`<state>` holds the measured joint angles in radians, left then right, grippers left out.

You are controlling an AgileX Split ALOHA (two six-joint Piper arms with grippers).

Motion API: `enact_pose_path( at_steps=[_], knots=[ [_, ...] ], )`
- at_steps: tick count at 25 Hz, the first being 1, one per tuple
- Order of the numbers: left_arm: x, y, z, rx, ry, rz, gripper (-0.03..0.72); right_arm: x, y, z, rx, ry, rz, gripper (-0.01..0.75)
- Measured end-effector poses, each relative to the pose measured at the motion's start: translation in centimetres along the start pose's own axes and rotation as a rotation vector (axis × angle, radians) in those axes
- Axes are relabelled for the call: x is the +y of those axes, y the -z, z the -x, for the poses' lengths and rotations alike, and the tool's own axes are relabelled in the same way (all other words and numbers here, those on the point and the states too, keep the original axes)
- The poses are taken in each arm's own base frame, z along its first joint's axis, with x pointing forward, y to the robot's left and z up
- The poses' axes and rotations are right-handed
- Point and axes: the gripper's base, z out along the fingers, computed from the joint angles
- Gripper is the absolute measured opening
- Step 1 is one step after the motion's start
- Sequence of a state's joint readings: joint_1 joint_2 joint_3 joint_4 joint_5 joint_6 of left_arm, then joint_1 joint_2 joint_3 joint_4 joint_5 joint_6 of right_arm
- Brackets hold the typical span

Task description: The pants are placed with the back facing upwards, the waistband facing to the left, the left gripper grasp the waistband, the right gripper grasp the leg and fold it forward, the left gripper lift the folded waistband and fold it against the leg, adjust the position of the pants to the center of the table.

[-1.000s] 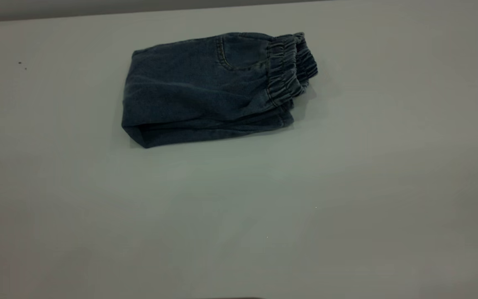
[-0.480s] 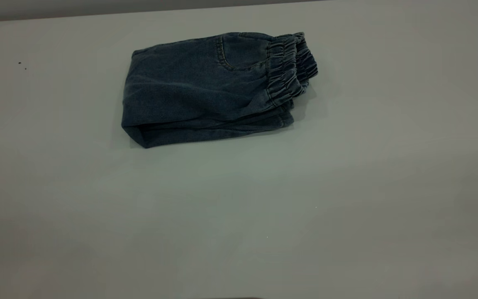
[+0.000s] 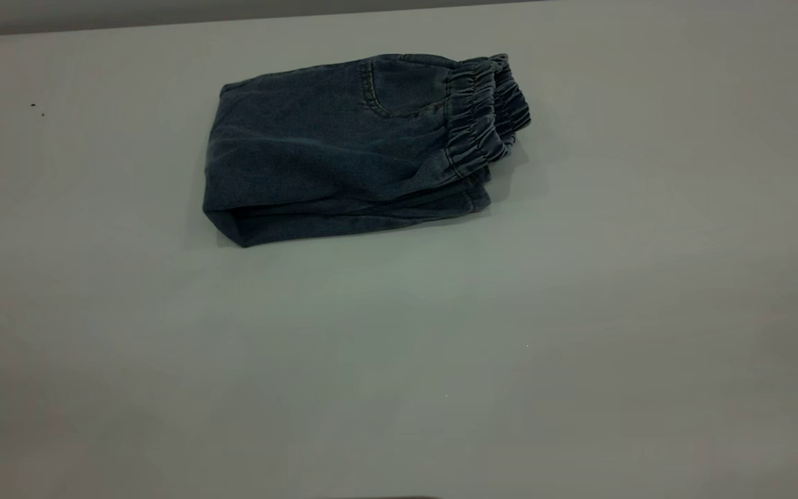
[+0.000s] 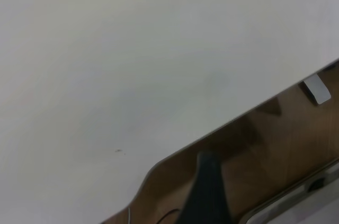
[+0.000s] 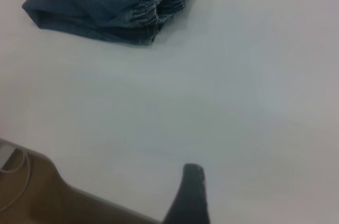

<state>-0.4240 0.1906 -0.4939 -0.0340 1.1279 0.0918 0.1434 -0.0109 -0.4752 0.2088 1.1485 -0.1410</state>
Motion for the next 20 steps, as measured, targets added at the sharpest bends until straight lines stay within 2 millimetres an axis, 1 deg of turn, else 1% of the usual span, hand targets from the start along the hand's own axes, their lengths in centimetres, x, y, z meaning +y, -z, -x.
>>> enact_pose_path(
  at_steps=[9, 13, 17, 20],
  knots=[
    [0.0, 0.1, 0.0, -0.005, 0.004, 0.004, 0.552, 0.0, 0.0, 0.0, 0.0, 0.0, 0.0, 0.581],
    [0.1, 0.8, -0.6, -0.064, 0.096, 0.123, 0.552, 0.0, 0.0, 0.0, -0.001, -0.009, -0.013, 0.581],
    [-0.3, 1.9, -1.5, -0.155, 0.187, 0.266, 0.552, 0.1, -0.2, 0.1, -0.007, -0.065, -0.103, 0.581],
    [-0.5, 2.2, -1.8, -0.186, 0.221, 0.326, 0.552, 0.1, -0.3, 0.2, -0.01, -0.095, -0.151, 0.581]
  ],
)
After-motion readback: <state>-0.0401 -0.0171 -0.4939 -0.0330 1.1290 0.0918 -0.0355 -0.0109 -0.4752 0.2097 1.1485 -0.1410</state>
